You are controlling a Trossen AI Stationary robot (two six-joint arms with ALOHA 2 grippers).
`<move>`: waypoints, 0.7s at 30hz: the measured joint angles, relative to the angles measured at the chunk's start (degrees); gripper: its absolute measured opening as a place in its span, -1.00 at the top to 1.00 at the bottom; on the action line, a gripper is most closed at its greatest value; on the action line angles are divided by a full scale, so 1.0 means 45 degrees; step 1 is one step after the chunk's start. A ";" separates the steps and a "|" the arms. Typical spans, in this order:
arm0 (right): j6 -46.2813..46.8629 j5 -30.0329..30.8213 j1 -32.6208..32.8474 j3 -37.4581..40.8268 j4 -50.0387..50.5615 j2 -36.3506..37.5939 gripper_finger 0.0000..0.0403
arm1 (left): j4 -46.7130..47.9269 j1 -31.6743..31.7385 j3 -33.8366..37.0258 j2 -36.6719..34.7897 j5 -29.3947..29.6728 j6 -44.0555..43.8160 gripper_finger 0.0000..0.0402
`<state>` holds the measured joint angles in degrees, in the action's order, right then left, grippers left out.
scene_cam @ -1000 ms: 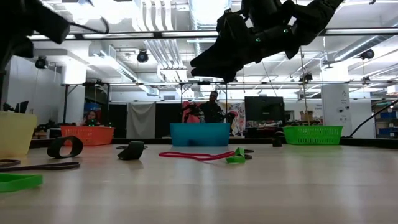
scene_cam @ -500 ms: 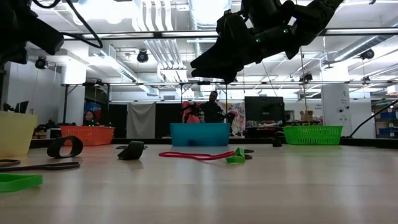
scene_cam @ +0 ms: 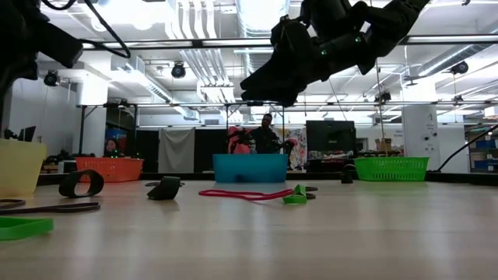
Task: Sort rubber bands into baskets
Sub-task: Put the right red rubber band into the yellow bin, then put the left black rubber band into the blue bin
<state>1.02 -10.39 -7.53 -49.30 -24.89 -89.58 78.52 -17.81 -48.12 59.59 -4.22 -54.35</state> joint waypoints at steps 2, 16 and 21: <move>0.0005 0.0000 0.0000 0.0000 0.0078 0.0000 0.01 | -0.0327 0.0000 0.0000 0.0000 0.0262 0.0019 0.57; -0.0022 -0.0003 0.0000 0.0000 0.0306 0.0000 0.01 | -0.0920 0.0001 0.0010 0.0073 0.0147 0.0104 0.31; -0.0024 0.0000 0.0000 0.0000 0.0449 0.0000 0.01 | -0.3137 0.0001 0.0010 0.0073 0.0339 0.1052 0.27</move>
<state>0.91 -10.39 -7.53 -49.30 -22.87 -89.58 64.40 -17.80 -48.07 59.92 -2.70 -49.62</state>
